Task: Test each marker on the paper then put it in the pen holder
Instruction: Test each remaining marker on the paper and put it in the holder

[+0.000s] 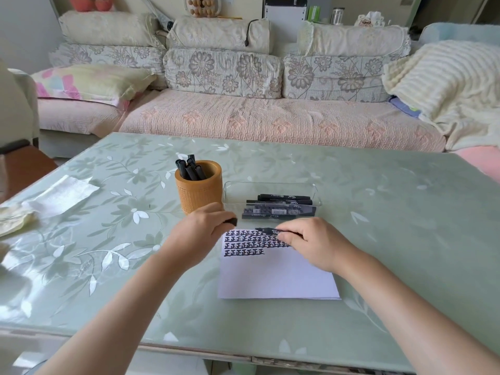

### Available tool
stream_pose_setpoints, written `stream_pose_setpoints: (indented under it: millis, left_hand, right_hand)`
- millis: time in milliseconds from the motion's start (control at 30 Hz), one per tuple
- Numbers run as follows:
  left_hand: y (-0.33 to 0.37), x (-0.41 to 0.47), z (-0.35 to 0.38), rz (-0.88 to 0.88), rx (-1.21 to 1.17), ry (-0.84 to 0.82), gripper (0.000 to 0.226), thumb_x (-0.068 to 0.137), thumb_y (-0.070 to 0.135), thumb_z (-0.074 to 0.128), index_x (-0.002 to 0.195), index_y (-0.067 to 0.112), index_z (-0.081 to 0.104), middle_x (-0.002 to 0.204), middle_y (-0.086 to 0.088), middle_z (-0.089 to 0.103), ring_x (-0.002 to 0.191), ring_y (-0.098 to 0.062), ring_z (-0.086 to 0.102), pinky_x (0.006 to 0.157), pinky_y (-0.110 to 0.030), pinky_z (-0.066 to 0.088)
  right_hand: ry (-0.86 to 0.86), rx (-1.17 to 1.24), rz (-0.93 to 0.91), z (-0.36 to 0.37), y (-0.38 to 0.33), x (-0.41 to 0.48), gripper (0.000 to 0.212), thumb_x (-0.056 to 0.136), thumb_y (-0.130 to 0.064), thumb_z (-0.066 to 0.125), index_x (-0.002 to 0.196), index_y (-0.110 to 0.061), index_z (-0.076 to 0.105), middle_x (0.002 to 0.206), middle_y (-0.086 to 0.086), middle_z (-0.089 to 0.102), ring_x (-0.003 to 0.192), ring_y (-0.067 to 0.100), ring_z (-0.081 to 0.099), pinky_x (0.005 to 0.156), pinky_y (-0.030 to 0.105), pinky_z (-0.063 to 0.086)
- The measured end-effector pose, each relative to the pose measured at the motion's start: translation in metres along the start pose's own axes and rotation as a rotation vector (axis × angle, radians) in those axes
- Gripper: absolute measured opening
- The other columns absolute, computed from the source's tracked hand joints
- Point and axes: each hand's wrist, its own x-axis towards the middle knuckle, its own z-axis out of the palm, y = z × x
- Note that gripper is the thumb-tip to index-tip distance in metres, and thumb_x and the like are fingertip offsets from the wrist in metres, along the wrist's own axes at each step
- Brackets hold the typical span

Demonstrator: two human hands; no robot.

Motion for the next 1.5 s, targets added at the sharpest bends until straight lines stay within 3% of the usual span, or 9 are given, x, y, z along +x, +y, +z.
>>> stream_pose_setpoints:
  millis: [100,300,500,733,867,967,1133,1333,1500]
  left_hand:
    - [-0.019,-0.007,0.007,-0.185,0.085,-0.03,0.018,0.096,0.024,0.056,0.108,0.028,0.069,0.102,0.009,0.053,0.086,-0.017,0.058,0.065,-0.037,0.051]
    - [-0.025,-0.009,0.016,-0.423,0.208,-0.022,0.027,0.092,0.035,0.059,0.119,0.035,0.063,0.107,0.012,0.062,0.104,-0.017,0.055,0.07,-0.032,0.048]
    - [-0.024,-0.007,0.024,-0.412,0.203,0.036,0.015,0.091,0.037,0.06,0.103,0.03,0.067,0.103,0.01,0.063,0.102,-0.018,0.054,0.062,-0.029,0.04]
    - [-0.017,-0.011,0.021,-0.352,0.216,0.1,0.023,0.094,0.037,0.054,0.111,0.028,0.065,0.107,0.007,0.059,0.102,-0.02,0.056,0.062,-0.029,0.041]
    - [0.003,-0.017,0.022,-0.056,0.044,0.146,0.014,0.091,0.027,0.059,0.098,0.023,0.07,0.095,0.009,0.059,0.088,-0.014,0.056,0.066,-0.033,0.05]
    - [0.022,-0.027,0.031,0.129,-0.056,0.046,0.014,0.091,0.026,0.057,0.096,0.024,0.07,0.094,0.01,0.06,0.086,-0.013,0.053,0.07,-0.033,0.049]
    - [0.034,-0.042,0.043,0.247,-0.045,-0.088,0.014,0.091,0.034,0.057,0.097,0.029,0.068,0.096,0.008,0.057,0.087,-0.016,0.052,0.068,-0.035,0.048]
    - [0.033,-0.046,0.041,0.216,-0.001,-0.135,0.022,0.091,0.046,0.055,0.101,0.032,0.069,0.102,0.01,0.056,0.091,-0.014,0.05,0.074,-0.027,0.044]
    - [0.033,-0.047,0.04,0.193,0.017,-0.165,0.026,0.091,0.049,0.052,0.104,0.033,0.067,0.105,0.01,0.055,0.093,-0.015,0.048,0.074,-0.021,0.033]
  right_hand:
    - [0.054,0.007,0.027,0.004,0.006,0.0,0.02,0.098,-0.029,0.055,0.109,-0.025,0.071,0.087,-0.014,0.061,0.083,0.003,0.057,0.08,0.028,0.047]
    - [0.09,0.075,0.028,0.013,0.006,0.002,0.043,0.098,-0.018,0.051,0.137,-0.036,0.053,0.09,-0.017,0.052,0.086,0.001,0.053,0.083,0.016,0.041]
    - [0.12,0.144,-0.001,0.015,0.004,-0.001,0.032,0.096,-0.008,0.051,0.095,-0.038,0.06,0.096,-0.012,0.054,0.069,0.001,0.055,0.069,0.019,0.04]
    - [0.113,0.296,0.013,0.019,0.002,-0.001,0.067,0.083,0.018,0.038,0.12,-0.029,0.066,0.096,-0.007,0.054,0.079,0.007,0.052,0.075,0.012,0.04]
    - [0.167,0.35,-0.019,0.023,0.0,-0.002,0.027,0.083,-0.016,0.072,0.101,-0.035,0.064,0.092,-0.005,0.06,0.072,0.018,0.054,0.069,0.028,0.045]
    - [0.208,0.537,0.075,0.029,-0.003,-0.002,0.002,0.091,-0.023,0.064,0.09,-0.025,0.064,0.076,-0.005,0.061,0.065,0.02,0.057,0.061,0.033,0.045]
    - [0.219,0.733,0.206,0.041,-0.003,-0.003,0.017,0.091,-0.005,0.062,0.102,-0.018,0.066,0.08,0.006,0.066,0.062,0.018,0.062,0.056,0.03,0.05]
    - [0.306,0.677,0.302,0.053,-0.003,0.003,0.016,0.082,-0.009,0.07,0.074,-0.018,0.059,0.064,0.012,0.064,0.047,0.022,0.05,0.048,0.031,0.043]
    - [0.234,0.596,0.253,0.052,0.003,0.002,0.03,0.079,-0.003,0.071,0.063,-0.017,0.051,0.049,-0.007,0.054,0.042,0.015,0.045,0.046,0.024,0.036]
